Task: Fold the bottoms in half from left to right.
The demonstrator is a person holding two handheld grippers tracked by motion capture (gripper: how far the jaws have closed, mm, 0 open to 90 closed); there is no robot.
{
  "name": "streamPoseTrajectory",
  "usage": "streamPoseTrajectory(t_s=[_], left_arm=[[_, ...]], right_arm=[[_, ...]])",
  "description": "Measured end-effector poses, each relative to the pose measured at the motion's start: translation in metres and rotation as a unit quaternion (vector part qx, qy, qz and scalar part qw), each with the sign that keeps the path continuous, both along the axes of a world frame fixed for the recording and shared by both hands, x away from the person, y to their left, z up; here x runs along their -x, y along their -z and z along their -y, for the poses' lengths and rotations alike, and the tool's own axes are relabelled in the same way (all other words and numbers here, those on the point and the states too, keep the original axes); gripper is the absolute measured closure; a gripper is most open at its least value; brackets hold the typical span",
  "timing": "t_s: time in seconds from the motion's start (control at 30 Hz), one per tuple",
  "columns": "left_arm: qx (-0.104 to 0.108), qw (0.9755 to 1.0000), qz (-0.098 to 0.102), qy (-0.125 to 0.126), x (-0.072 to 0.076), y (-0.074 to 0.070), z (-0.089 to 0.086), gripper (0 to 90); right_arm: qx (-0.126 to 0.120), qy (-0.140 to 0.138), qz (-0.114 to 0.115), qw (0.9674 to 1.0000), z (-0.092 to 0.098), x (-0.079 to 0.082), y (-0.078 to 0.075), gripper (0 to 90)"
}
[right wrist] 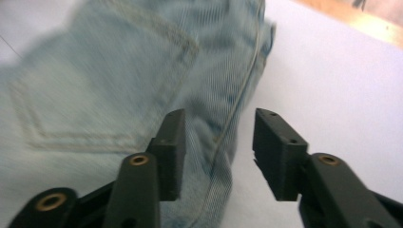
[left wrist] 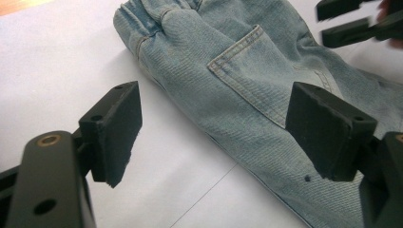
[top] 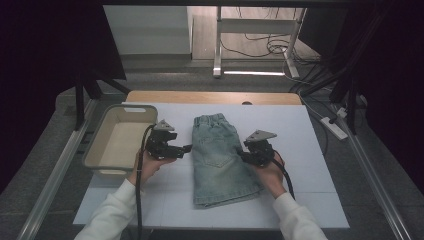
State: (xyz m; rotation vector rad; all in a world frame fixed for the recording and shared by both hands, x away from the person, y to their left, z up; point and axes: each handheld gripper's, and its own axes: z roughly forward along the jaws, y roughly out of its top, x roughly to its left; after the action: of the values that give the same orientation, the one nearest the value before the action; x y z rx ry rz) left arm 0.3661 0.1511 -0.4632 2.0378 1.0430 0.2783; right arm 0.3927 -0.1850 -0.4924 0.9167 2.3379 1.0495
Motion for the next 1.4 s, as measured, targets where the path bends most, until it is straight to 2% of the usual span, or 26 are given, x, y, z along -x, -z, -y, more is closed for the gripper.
streamPoseTrajectory(t_s=[0.03,0.1,0.33,0.43,0.63,0.73,0.93,1.0,1.2,1.4], left_arm=[[0.0,1.0,0.0,0.0,0.0,0.0,0.0,20.7],[0.0,1.0,0.001,0.0,0.0,0.0,0.0,20.7],[-0.003,1.0,0.003,0.001,-0.001,0.0,0.001,20.7],[-0.002,1.0,0.003,0.001,-0.001,0.0,0.002,20.9],[-0.004,1.0,0.005,0.001,-0.002,0.001,0.003,21.2],[-0.006,1.0,0.003,0.002,-0.003,0.002,0.004,21.3],[-0.007,0.9999,0.005,0.005,-0.003,0.001,0.006,21.8],[-0.006,0.9999,0.006,0.007,-0.003,0.002,0.006,24.2],[-0.012,0.999,0.007,0.042,-0.007,0.003,0.011,35.7],[-0.016,0.9981,0.017,0.057,-0.01,0.004,0.021,49.0]], right_arm=[[-0.019,-0.004,0.001,0.9998,0.003,0.001,-0.004,51.3],[-0.042,-0.017,-0.002,0.999,0.006,0.004,-0.009,48.1],[-0.062,-0.051,0.006,0.9967,0.008,0.015,-0.016,40.8],[-0.062,-0.064,0.006,0.996,0.007,0.022,-0.017,37.7],[-0.059,-0.091,-0.001,0.994,0.013,0.042,-0.017,38.1],[-0.064,-0.093,-0.001,0.9936,0.019,0.051,-0.018,38.1],[-0.067,-0.099,0.001,0.9928,0.022,0.059,-0.018,38.0],[-0.069,-0.101,0.002,0.9925,0.022,0.06,-0.017,38.2],[-0.061,-0.113,-0.003,0.9917,0.016,0.063,-0.013,42.7],[-0.05,-0.125,-0.008,0.9908,0.007,0.068,-0.009,54.6]])
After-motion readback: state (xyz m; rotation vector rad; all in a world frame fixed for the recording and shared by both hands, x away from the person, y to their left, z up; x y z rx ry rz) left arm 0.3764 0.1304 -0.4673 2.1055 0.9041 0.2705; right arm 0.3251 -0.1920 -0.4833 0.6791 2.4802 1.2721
